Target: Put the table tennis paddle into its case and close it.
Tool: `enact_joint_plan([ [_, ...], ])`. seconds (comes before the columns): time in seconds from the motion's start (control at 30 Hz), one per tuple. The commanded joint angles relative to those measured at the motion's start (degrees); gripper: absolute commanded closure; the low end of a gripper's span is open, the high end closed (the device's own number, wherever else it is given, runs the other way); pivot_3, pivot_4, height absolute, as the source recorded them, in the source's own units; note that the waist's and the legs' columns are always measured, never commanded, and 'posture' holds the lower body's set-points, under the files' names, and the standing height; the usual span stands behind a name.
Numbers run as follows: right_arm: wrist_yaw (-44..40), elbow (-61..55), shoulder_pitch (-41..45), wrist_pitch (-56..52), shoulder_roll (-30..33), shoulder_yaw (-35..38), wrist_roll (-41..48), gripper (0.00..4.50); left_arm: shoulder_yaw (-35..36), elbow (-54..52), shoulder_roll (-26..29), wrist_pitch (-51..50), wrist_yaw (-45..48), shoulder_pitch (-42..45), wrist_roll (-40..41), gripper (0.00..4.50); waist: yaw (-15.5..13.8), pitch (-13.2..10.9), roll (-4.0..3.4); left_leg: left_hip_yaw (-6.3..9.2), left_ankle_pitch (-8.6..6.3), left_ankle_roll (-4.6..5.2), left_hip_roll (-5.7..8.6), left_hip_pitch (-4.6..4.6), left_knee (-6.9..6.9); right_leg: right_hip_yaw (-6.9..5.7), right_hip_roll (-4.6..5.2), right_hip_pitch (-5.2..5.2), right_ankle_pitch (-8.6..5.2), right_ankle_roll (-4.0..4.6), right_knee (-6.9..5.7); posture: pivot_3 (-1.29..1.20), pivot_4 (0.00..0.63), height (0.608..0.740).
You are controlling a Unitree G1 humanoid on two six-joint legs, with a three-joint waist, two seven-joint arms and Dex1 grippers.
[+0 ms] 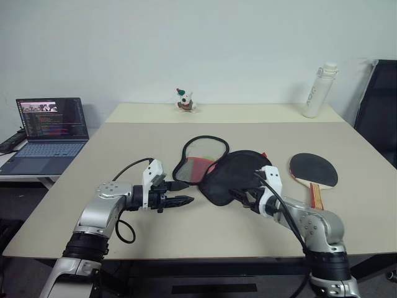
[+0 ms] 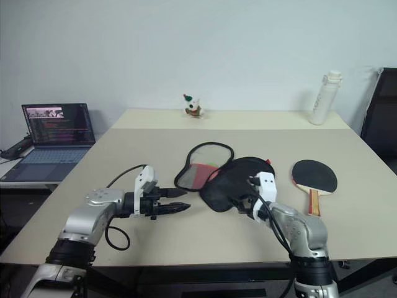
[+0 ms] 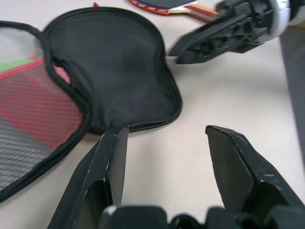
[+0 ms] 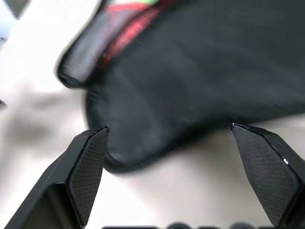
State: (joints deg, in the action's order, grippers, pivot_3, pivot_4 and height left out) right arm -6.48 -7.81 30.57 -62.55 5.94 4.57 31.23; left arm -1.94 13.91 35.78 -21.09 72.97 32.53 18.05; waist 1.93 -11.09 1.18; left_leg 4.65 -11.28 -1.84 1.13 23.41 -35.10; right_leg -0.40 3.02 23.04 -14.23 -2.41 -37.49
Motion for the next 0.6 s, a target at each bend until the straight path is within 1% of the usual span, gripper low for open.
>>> enact_joint_plan([
  [0.03, -1.2, 2.7, 2.7, 4.1, -1.7, -3.0, -2.3, 0.0, 0.8, -2.3, 2.2, -0.4, 2.8, 1.5, 2.1, 1.71, 0.0, 0.0, 0.01, -0.05, 0.0, 0.0, 0.02, 0.03, -0.01, 0.07, 0.01, 0.13, 0.01, 0.03, -0.19, 0.0, 0.15, 0.74],
  [0.17, -1.9, 4.8, 3.7, 6.0, -2.5, -4.9, -4.3, 0.0, 1.4, -4.1, 3.0, -2.1, 3.5, 1.6, 3.5, 1.71, 0.0, 0.0, 0.01, -0.02, 0.0, 0.0, 0.02, 0.03, 0.0, 0.05, 0.02, 0.2, -0.04, 0.16, -0.37, 0.0, 0.15, 0.74],
  [0.27, -2.1, 4.4, 3.4, 7.4, -1.3, -6.5, -6.5, 0.0, 2.3, -6.2, 3.9, -3.8, 3.4, 1.4, 5.0, 1.71, 0.0, 0.0, 0.0, -0.01, 0.0, -0.01, 0.03, 0.03, -0.01, 0.05, 0.02, 0.2, -0.06, 0.15, -0.39, 0.0, 0.15, 0.74],
  [0.43, -3.3, -3.4, 0.6, 4.3, 2.4, -5.1, -5.5, 0.0, 3.4, -7.6, 5.7, -4.9, 2.3, 0.1, 5.9, 1.71, 0.0, 0.0, 0.0, 0.0, 0.0, -0.01, 0.02, 0.03, -0.02, 0.04, 0.02, 0.2, -0.1, 0.15, -0.39, 0.0, 0.15, 0.74],
  [0.6, -2.1, -10.0, -2.5, -1.1, 4.2, -4.0, -4.2, 0.0, 4.0, -8.1, 6.3, -5.3, 1.6, -1.2, 6.1, 1.71, -0.1, 0.0, 0.01, 0.02, 0.0, -0.01, -0.01, 0.03, 0.01, 0.0, 0.01, 0.22, -0.15, 0.22, -0.42, 0.0, 0.15, 0.74],
])
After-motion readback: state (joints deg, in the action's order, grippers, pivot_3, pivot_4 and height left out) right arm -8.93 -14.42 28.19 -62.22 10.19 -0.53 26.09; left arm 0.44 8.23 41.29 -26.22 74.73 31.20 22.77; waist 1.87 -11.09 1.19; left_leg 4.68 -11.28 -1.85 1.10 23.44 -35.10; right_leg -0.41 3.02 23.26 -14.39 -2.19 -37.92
